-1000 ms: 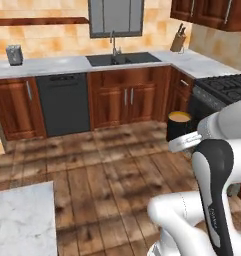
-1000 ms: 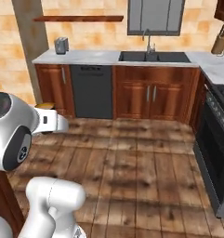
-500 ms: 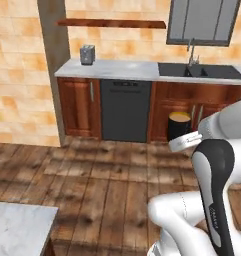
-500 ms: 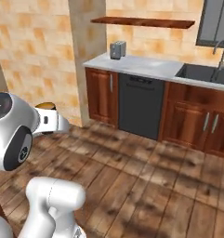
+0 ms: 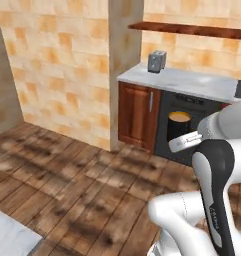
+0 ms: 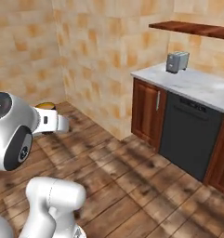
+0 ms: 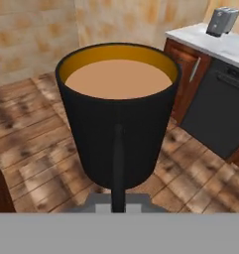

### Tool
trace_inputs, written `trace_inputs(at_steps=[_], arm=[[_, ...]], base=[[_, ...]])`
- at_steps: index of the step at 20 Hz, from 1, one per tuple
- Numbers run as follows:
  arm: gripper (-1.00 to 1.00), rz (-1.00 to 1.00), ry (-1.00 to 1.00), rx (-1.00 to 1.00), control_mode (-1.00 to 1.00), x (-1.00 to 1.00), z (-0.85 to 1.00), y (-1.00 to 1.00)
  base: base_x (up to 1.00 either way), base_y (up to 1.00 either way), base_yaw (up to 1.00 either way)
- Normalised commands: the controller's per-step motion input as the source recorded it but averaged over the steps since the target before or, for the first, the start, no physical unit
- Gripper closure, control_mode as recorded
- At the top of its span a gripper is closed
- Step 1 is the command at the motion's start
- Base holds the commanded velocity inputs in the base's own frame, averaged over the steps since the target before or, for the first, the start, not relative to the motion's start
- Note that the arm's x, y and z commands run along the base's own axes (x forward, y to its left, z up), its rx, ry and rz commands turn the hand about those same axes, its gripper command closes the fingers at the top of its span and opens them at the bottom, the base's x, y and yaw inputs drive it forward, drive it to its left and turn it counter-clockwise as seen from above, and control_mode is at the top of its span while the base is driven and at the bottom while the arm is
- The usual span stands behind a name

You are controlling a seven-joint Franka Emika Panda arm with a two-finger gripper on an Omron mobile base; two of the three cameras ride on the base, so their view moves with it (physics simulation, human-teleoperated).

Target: Pick the cup of tea, navigate to the dining table, and place it on the saucer.

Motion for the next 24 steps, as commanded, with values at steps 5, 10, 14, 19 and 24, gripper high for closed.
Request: trace_inputs(at_steps=[5,10,14,19,24], arm=[[1.00,0.00,0.00,0.00,1.00,0.00,0.00,0.00],[1.00,0.00,0.00,0.00,1.00,0.00,0.00,0.00],[1.00,0.00,0.00,0.00,1.00,0.00,0.00,0.00],[1.00,0.00,0.00,0.00,1.00,0.00,0.00,0.00],[1.00,0.00,0.00,0.00,1.00,0.00,0.00,0.00]], base=[[1.00,-0.45,0.67],[0.83,-0.08,0.93],[0.26,0.00,1.00],[0.36,-0.42,0.87],[0.29,-0.99,0.40]])
